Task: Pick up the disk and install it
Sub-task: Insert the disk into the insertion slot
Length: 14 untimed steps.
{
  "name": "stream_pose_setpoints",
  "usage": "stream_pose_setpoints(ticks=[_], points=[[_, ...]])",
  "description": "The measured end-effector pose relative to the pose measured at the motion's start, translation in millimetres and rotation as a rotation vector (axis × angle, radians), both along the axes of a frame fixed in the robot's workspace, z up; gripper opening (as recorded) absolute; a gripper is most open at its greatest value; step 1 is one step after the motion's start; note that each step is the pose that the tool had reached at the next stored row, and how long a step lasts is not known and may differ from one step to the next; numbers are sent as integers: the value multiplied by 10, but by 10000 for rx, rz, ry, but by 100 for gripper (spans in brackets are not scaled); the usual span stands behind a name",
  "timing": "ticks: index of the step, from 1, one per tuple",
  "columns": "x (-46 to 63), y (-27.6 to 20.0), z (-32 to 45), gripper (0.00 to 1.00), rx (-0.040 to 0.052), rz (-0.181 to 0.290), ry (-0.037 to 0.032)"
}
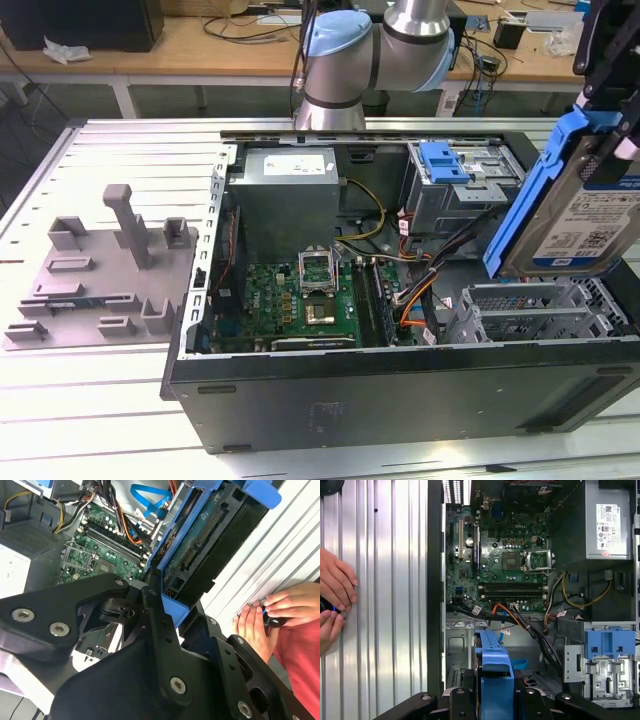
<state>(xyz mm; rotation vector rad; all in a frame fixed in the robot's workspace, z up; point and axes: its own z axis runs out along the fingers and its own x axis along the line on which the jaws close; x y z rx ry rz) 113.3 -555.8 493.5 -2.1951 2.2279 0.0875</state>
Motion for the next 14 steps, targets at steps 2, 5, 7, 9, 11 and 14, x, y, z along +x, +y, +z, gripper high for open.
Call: stream_pose_setpoints(ticks=[2,5,7,9,11,14], points=[[5,0,0,37,0,0,0],[6,0,0,37,0,0,0],[9,0,-1,37,0,0,0],[9,1,-2,37,2,0,0],[9,7,-2,37,1,0,0],[9,15,-1,37,0,1,0]])
